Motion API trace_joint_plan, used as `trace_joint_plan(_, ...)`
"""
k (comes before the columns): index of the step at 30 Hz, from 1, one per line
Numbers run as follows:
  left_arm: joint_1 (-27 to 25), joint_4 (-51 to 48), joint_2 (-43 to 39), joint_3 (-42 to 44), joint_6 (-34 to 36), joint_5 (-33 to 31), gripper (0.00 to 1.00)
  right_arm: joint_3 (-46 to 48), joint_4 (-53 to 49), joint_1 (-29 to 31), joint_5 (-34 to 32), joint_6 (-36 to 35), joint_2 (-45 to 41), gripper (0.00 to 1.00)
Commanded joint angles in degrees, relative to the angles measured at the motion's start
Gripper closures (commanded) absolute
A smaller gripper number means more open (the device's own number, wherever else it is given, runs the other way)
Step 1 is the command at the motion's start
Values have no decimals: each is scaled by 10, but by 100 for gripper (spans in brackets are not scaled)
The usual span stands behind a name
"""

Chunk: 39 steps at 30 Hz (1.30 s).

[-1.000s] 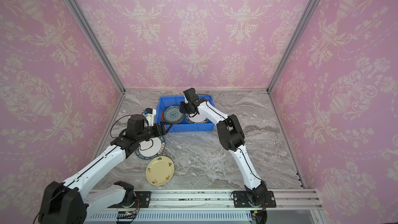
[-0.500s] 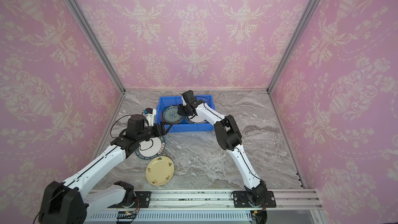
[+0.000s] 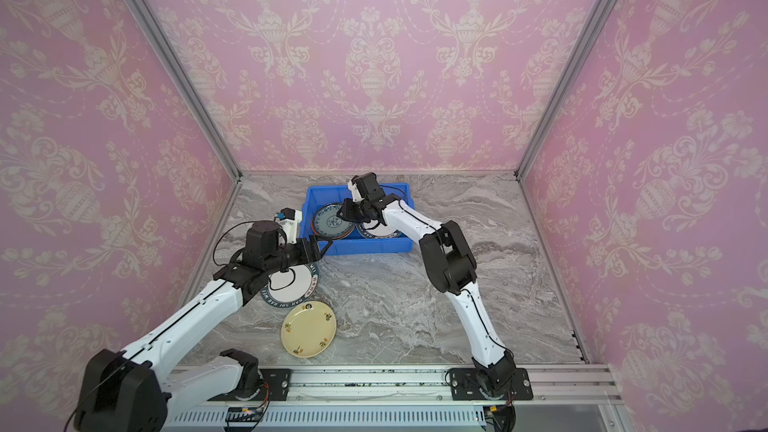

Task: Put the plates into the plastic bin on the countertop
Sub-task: 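Release the floral plate and move the right gripper toward the cream plate, then grasp the cream plate rim with the right gripper and lift it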

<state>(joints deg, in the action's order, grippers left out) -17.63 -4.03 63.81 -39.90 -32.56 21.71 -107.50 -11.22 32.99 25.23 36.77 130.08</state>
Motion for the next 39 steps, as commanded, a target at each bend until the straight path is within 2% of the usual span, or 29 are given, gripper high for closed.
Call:
trace_joint_plan(1,4,-13,-18,4,17,-5,22,93,119,1,79,39,-127,73)
trace_joint_plan(5,7,-7,-34,9,12,5,21,264,142,10,114,38,-247,67)
trace_joint_plan(9,24,26,-39,26,-14,35,20,442,132,42,99,13,-366,60)
trace_joint_plan(13,49,89,-23,53,-64,85,20,536,69,90,73,-21,-452,58)
trace_joint_plan(16,59,132,-8,65,-93,106,20,596,82,120,69,1,-480,56)
trace_joint_plan(22,61,156,8,67,-107,115,21,640,123,154,84,24,-430,56)
trace_joint_plan(26,62,151,-3,72,-105,112,21,624,136,163,115,21,-368,63)
trace_joint_plan(39,63,121,-35,88,-92,98,21,561,154,172,168,18,-249,60)
